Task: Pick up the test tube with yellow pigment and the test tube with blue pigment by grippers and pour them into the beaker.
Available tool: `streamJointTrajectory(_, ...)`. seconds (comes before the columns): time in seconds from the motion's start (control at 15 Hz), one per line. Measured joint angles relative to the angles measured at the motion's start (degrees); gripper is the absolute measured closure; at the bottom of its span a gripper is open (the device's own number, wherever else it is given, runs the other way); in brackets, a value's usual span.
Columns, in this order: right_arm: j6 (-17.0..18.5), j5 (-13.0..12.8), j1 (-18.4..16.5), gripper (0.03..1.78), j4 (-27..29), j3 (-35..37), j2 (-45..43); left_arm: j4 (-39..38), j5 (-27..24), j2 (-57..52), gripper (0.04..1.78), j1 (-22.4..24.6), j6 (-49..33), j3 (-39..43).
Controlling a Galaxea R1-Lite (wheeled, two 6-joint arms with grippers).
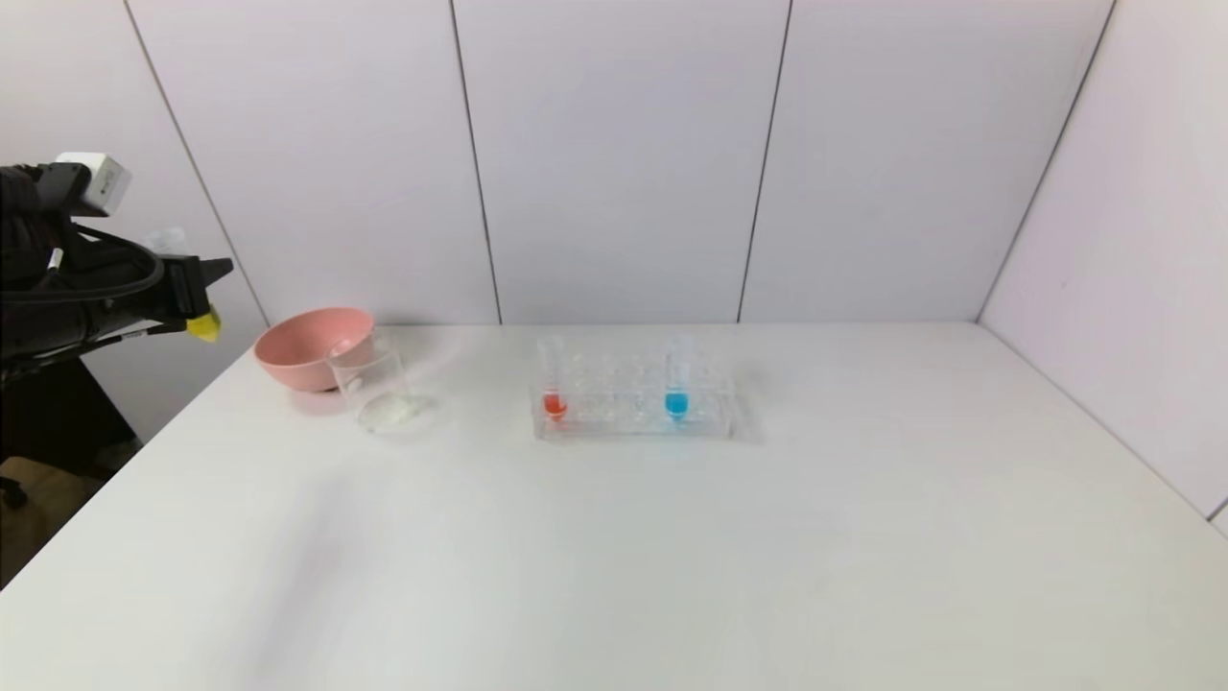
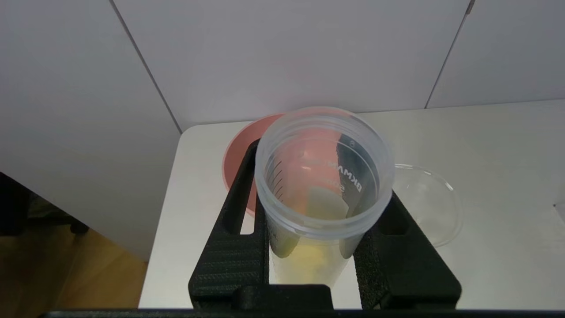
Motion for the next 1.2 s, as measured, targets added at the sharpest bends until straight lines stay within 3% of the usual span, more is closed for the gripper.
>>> streamJointTrajectory(0.33, 0.0, 0.0, 0.02, 0.1, 0.0, 0.0, 0.0, 2.43, -8.72, 4.38, 1.28, 1.62, 4.84, -5.99)
streamJointTrajectory(0.6, 0.0, 0.0, 0.02, 0.1, 0.0, 0.0, 0.0, 15.59, -14.45, 6.81, 1.28, 2.83, 12.87, -15.52)
streamJointTrajectory(0.87, 0.0, 0.0, 0.02, 0.1, 0.0, 0.0, 0.01, 30.01, -15.38, 7.86, 1.28, 3.5, 20.05, -22.69)
streamJointTrajectory(1.2, 0.01, 0.0, 0.02, 0.1, 0.0, 0.0, 0.0, 32.49, -15.8, 10.83, 1.28, 3.66, 24.97, -27.87)
